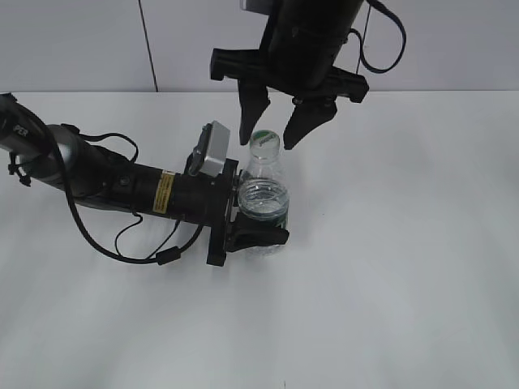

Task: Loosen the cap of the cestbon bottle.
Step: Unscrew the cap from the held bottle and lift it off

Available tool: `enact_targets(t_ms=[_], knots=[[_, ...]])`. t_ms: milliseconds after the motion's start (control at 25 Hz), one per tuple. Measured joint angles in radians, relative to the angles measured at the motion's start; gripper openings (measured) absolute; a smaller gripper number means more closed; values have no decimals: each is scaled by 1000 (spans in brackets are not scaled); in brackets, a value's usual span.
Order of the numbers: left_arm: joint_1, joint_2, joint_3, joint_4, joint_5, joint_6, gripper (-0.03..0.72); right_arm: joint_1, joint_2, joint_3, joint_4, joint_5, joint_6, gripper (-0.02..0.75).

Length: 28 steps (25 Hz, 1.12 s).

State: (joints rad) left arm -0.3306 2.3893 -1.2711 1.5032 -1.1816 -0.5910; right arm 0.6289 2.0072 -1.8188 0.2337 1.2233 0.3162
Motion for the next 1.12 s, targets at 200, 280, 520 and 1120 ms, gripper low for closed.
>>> enact_targets(t_ms=[200, 280, 520, 1120], knots=[[0, 0, 0, 0, 0, 0, 408, 0, 22, 0, 5, 0, 0, 420], [0, 0, 0, 0, 0, 0, 408, 0, 22, 0, 5, 0, 0, 420], [0, 0, 0, 0, 0, 0, 408, 0, 22, 0, 6, 0, 0, 389], [0, 0, 0, 0, 0, 0, 408, 0, 22, 0, 1, 0, -178, 311]])
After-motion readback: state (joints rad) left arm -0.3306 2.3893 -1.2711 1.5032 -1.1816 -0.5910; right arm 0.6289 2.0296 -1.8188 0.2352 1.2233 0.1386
